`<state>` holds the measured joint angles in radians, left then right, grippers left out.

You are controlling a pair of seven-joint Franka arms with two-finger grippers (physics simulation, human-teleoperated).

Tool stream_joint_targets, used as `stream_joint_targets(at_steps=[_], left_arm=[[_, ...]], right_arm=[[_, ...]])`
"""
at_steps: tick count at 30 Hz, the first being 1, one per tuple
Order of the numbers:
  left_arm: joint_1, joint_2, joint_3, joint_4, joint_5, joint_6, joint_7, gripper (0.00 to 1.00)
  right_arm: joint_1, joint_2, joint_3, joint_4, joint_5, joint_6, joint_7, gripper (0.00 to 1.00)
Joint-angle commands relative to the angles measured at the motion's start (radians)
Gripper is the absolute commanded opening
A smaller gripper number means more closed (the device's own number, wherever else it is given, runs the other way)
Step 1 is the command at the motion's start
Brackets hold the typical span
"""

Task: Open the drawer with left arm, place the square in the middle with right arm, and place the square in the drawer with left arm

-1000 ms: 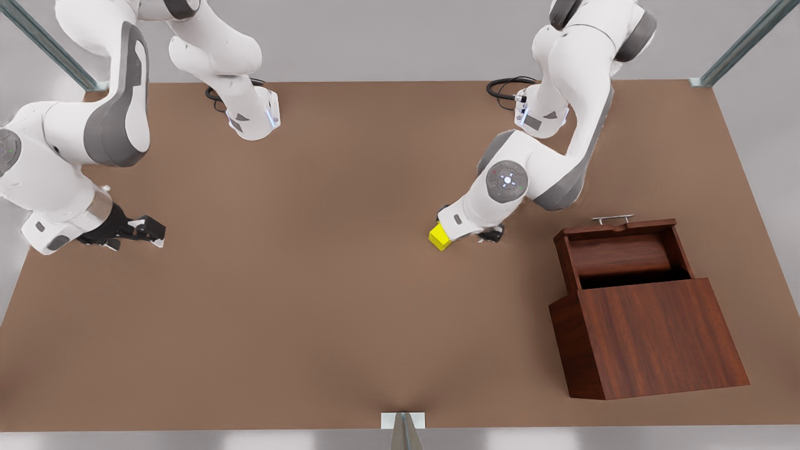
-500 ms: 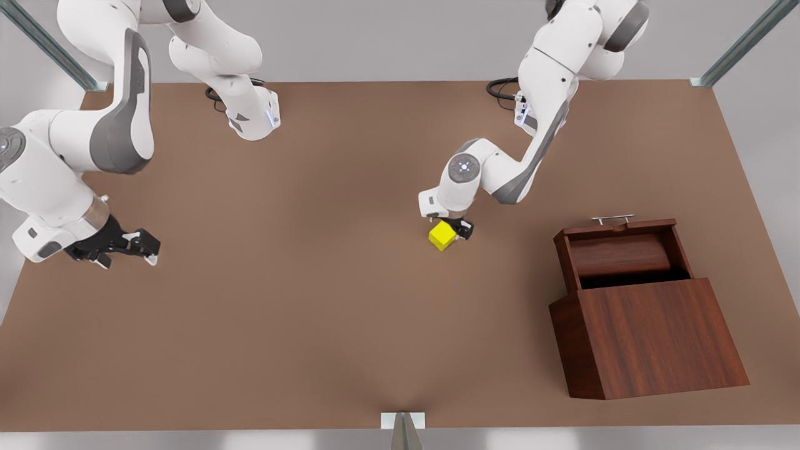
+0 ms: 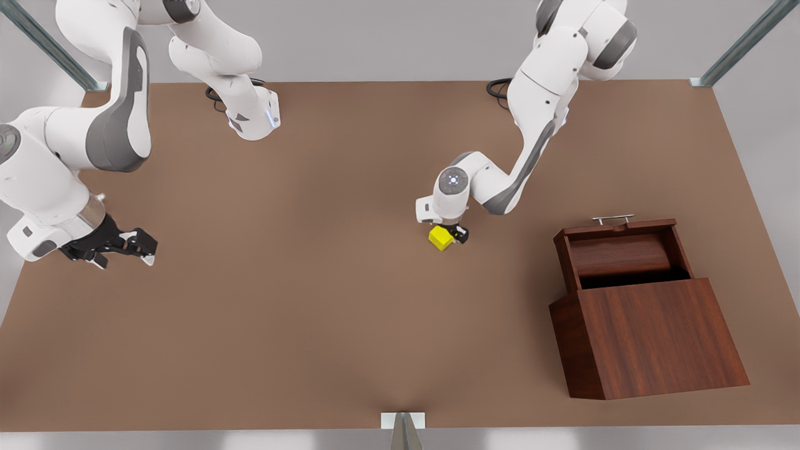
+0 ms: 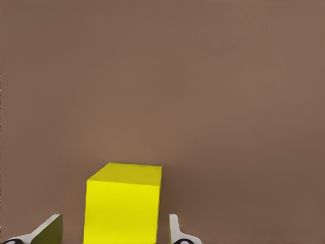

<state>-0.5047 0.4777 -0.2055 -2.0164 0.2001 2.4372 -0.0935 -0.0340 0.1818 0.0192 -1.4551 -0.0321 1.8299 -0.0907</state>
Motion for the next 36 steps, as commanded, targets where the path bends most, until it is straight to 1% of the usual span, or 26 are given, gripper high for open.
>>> stream_joint_targets(at_steps=[1, 4, 12, 13, 14, 16, 18, 21, 23, 25, 28, 30, 33, 34, 35, 36], left_arm=[[0.0, 0.005, 0.0, -0.001, 0.019, 0.002, 0.0, 1.0], [0.0, 0.038, 0.0, 0.001, 0.061, 0.009, -0.011, 1.0], [0.0, 0.076, 0.002, 0.01, 0.078, 0.014, -0.012, 0.99], [0.0, 0.076, 0.002, 0.01, 0.078, 0.014, -0.014, 0.88], [0.0, 0.076, 0.002, 0.01, 0.078, 0.014, -0.015, 0.8], [0.0, 0.076, 0.003, 0.01, 0.078, 0.014, -0.017, 0.72], [0.0, 0.076, 0.003, 0.01, 0.078, 0.014, -0.017, 0.67], [0.0, 0.075, 0.003, 0.01, 0.078, 0.014, -0.017, 0.65], [0.0, 0.071, 0.003, 0.01, 0.078, 0.011, -0.02, 0.65], [0.002, 0.065, 0.003, 0.013, 0.078, 0.003, -0.022, 0.65], [0.002, 0.059, 0.003, 0.042, 0.078, -0.029, -0.023, 0.65], [0.005, 0.021, 0.002, 0.102, 0.076, -0.147, -0.02, 0.67], [0.008, -0.057, 0.005, 0.139, 0.051, -0.245, -0.012, 0.68], [0.012, -0.094, 0.006, 0.145, 0.013, -0.288, -0.002, 0.68], [0.015, -0.106, 0.006, 0.18, -0.004, -0.349, 0.011, 0.68], [0.015, -0.12, 0.034, 0.235, -0.07, -0.426, 0.087, 0.69]], right_arm=[[-0.001, -0.002, -0.001, 0.001, 0.0, -0.006, -0.001, 1.0], [0.002, -0.005, -0.001, 0.001, -0.022, -0.015, 0.0, 1.0], [0.003, 0.002, -0.001, 0.009, -0.022, -0.012, -0.003, 1.0], [0.002, 0.002, -0.001, 0.016, -0.02, -0.015, 0.002, 1.0], [0.002, 0.002, -0.001, 0.016, -0.022, -0.017, 0.003, 1.0], [-0.006, -0.004, -0.004, 0.016, -0.022, -0.018, 0.002, 1.0], [-0.003, -0.004, -0.004, 0.016, -0.022, -0.018, 0.002, 1.0], [-0.006, -0.022, -0.005, 0.024, -0.022, -0.021, 0.002, 1.0], [-0.007, -0.038, -0.008, 0.032, -0.022, -0.066, 0.0, 1.0], [-0.007, -0.035, -0.024, 0.03, -0.022, -0.07, -0.001, 1.0], [-0.007, -0.031, -0.024, 0.029, -0.022, -0.07, -0.001, 1.0], [-0.006, -0.027, -0.024, 0.029, -0.022, -0.069, 0.0, 1.0], [-0.007, -0.025, -0.024, 0.029, -0.02, -0.063, 0.0, 1.0], [-0.007, -0.025, -0.024, 0.029, -0.02, -0.066, 0.0, 1.0], [-0.007, -0.025, -0.024, 0.029, -0.02, -0.069, 0.0, 1.0], [-0.006, -0.025, -0.024, 0.029, -0.02, -0.07, 0.002, 1.0]])
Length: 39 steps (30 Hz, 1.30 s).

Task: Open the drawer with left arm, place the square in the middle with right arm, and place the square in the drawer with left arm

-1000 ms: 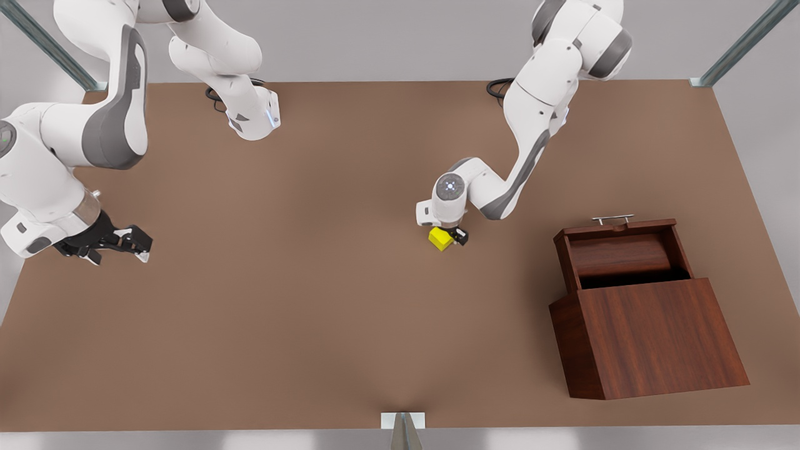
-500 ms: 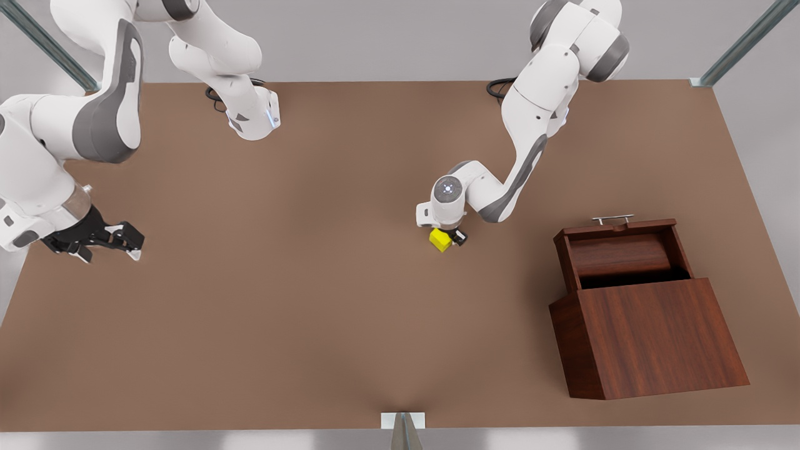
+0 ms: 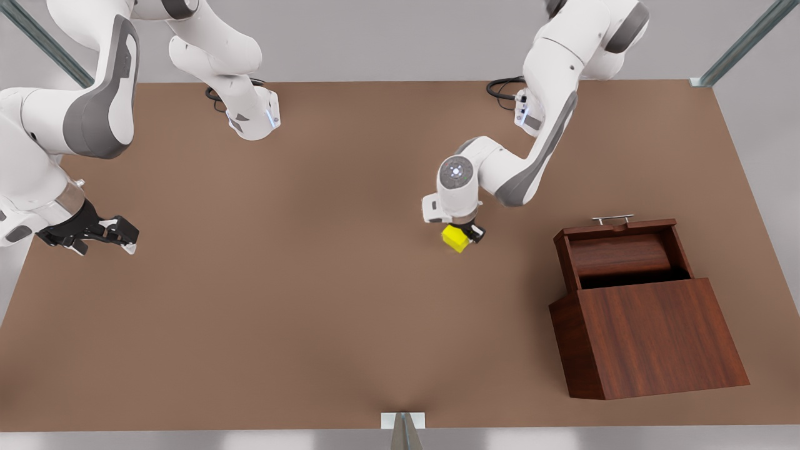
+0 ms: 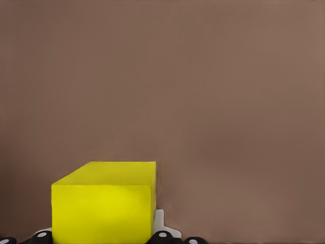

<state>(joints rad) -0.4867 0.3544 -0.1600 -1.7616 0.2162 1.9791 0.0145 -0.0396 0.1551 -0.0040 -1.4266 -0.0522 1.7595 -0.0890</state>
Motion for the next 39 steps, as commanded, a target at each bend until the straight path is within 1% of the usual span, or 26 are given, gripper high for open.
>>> stream_joint_targets(at_steps=[1, 2, 3, 4, 6, 8, 13, 16, 18, 21, 22, 28, 29, 30, 31, 33, 34, 35, 36, 37, 38, 39], left_arm=[[-0.003, -0.005, 0.011, 0.013, -0.097, -0.02, 0.018, 0.69], [-0.003, -0.026, 0.031, 0.017, -0.115, -0.037, 0.051, 0.69], [-0.003, -0.032, 0.066, 0.062, -0.158, -0.094, 0.108, 0.69], [-0.003, -0.038, 0.118, 0.094, -0.167, -0.144, 0.194, 0.7], [-0.004, -0.064, 0.23, 0.096, -0.201, -0.171, 0.37, 0.7], [-0.004, -0.074, 0.33, 0.094, -0.202, -0.175, 0.531, 0.7], [-0.003, -0.065, 0.534, 0.086, -0.204, -0.175, 0.851, 0.71], [0.0, -0.035, 0.646, 0.085, -0.238, -0.161, 0.996, 0.72], [0.008, -0.022, 0.698, 0.082, -0.239, -0.161, 1.068, 0.72], [0.062, -0.006, 0.7, 0.067, -0.239, -0.164, 1.133, 0.74], [0.068, 0.009, 0.701, 0.065, -0.239, -0.164, 1.139, 1.0], [0.069, 0.034, 0.703, 0.068, -0.239, -0.186, 1.124, 1.0], [0.069, 0.021, 0.703, 0.076, -0.239, -0.233, 0.984, 1.0], [0.059, 0.011, 0.694, 0.14, -0.238, -0.343, 0.717, 1.0], [0.059, 0.006, 0.688, 0.197, -0.241, -0.408, 0.555, 1.0], [0.057, 0.005, 0.685, 0.345, -0.322, -0.479, 0.254, 1.0], [0.05, 0.006, 0.685, 0.392, -0.343, -0.477, 0.147, 1.0], [0.082, -0.005, 0.617, 0.422, -0.347, -0.459, 0.058, 1.0], [0.175, -0.023, 0.495, 0.43, -0.333, -0.421, 0.016, 1.0], [0.292, -0.048, 0.345, 0.436, -0.301, -0.344, -0.057, 1.0], [0.393, -0.064, 0.197, 0.429, -0.207, -0.303, -0.073, 1.0], [0.427, -0.075, 0.146, 0.421, -0.179, -0.289, -0.085, 1.0]], right_arm=[[0.0, 0.0, -0.001, 0.0, 0.0, 0.0, 0.0, 1.0], [0.0, 0.0, -0.001, 0.002, 0.0, 0.0, 0.0, 1.0], [0.0, 0.0, -0.001, 0.002, 0.0, 0.0, 0.0, 1.0], [0.0, 0.0, -0.001, 0.003, 0.0, 0.0, 0.0, 1.0], [0.0, 0.0, -0.001, 0.002, 0.0, 0.0, -0.001, 1.0], [-0.002, -0.002, -0.001, 0.002, 0.0, -0.002, 0.0, 1.0], [0.007, 0.001, 0.001, -0.002, 0.0, 0.0, -0.003, 1.0], [0.01, 0.012, 0.001, -0.002, 0.0, 0.001, -0.001, 1.0], [0.007, 0.015, 0.002, -0.002, 0.0, 0.001, -0.001, 1.0], [0.009, 0.017, 0.003, 0.0, 0.0, 0.001, -0.001, 1.0], [0.009, 0.017, 0.003, -0.002, 0.0, 0.001, -0.001, 1.0], [0.009, 0.02, 0.003, -0.003, 0.0, 0.001, -0.001, 1.0], [0.009, 0.02, 0.003, -0.005, 0.0, 0.0, -0.001, 1.0], [0.009, 0.02, 0.001, -0.005, 0.0, 0.0, -0.003, 1.0], [0.009, 0.02, 0.002, -0.003, 0.0, 0.001, -0.003, 1.0], [0.009, 0.02, 0.002, -0.005, 0.0, 0.0, -0.003, 1.0], [0.009, 0.02, 0.001, -0.005, 0.0, 0.0, -0.003, 1.0], [0.009, 0.02, 0.001, -0.005, 0.0, 0.0, -0.003, 1.0], [0.009, 0.02, 0.003, -0.005, 0.0, 0.0, -0.003, 1.0], [0.01, 0.02, 0.003, -0.005, 0.0, 0.0, -0.005, 1.0], [0.01, 0.02, 0.003, -0.003, 0.0, 0.0, -0.005, 1.0], [0.01, 0.018, 0.003, -0.003, 0.0, 0.0, -0.003, 1.0]])
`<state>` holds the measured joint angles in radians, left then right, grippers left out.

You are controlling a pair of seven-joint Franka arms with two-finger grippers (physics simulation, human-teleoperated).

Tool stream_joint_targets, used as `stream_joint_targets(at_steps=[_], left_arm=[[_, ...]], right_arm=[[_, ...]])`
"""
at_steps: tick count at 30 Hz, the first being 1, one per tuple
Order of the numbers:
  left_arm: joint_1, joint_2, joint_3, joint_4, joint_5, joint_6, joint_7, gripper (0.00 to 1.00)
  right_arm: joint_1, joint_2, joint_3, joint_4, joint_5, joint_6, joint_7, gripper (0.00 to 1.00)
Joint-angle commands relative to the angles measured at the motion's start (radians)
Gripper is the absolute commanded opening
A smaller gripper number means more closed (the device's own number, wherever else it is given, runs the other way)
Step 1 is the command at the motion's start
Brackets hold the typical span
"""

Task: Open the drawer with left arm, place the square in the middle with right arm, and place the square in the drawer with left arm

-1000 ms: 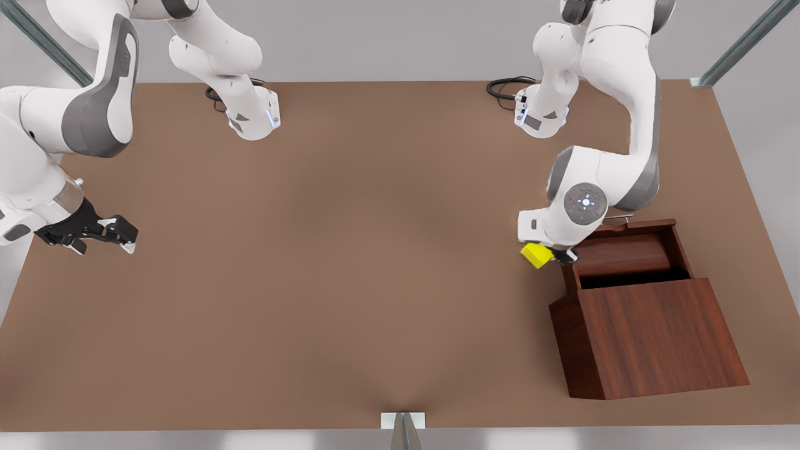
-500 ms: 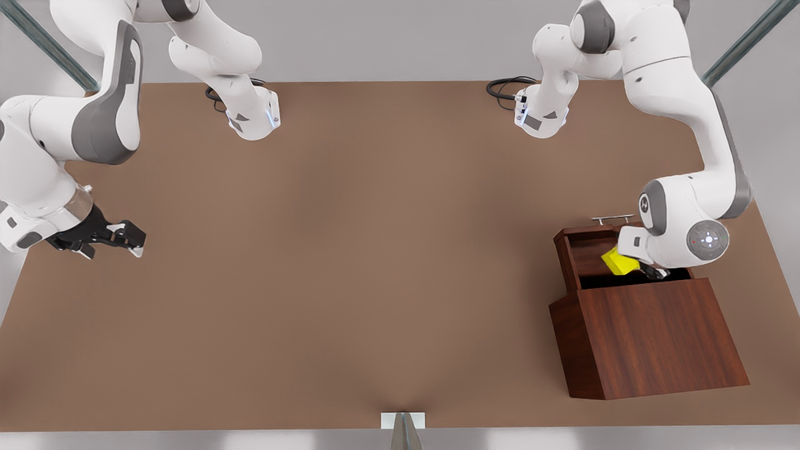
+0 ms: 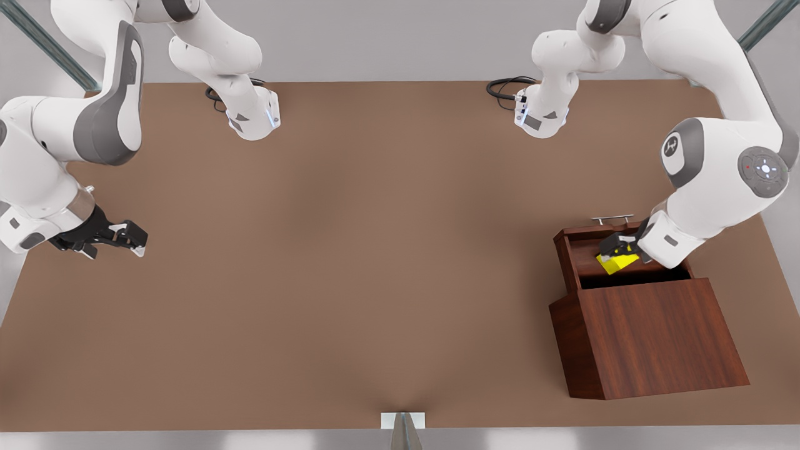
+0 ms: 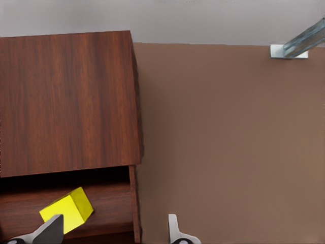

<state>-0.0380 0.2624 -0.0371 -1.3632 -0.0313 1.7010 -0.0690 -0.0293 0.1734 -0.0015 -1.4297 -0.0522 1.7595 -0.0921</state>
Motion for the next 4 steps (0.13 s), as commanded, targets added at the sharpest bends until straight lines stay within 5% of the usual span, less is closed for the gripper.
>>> stream_joint_targets(at_steps=[1, 4], left_arm=[[0.023, -0.017, -0.021, -0.023, 0.071, 0.017, 0.0, 1.0], [0.027, -0.026, -0.037, -0.045, 0.074, 0.043, 0.0, 1.0]], right_arm=[[0.0, 0.0, 0.0, 0.0, 0.0, 0.0, 0.002, 1.0], [0.0, 0.0, 0.0, 0.002, 0.0, -0.002, 0.002, 1.0]])
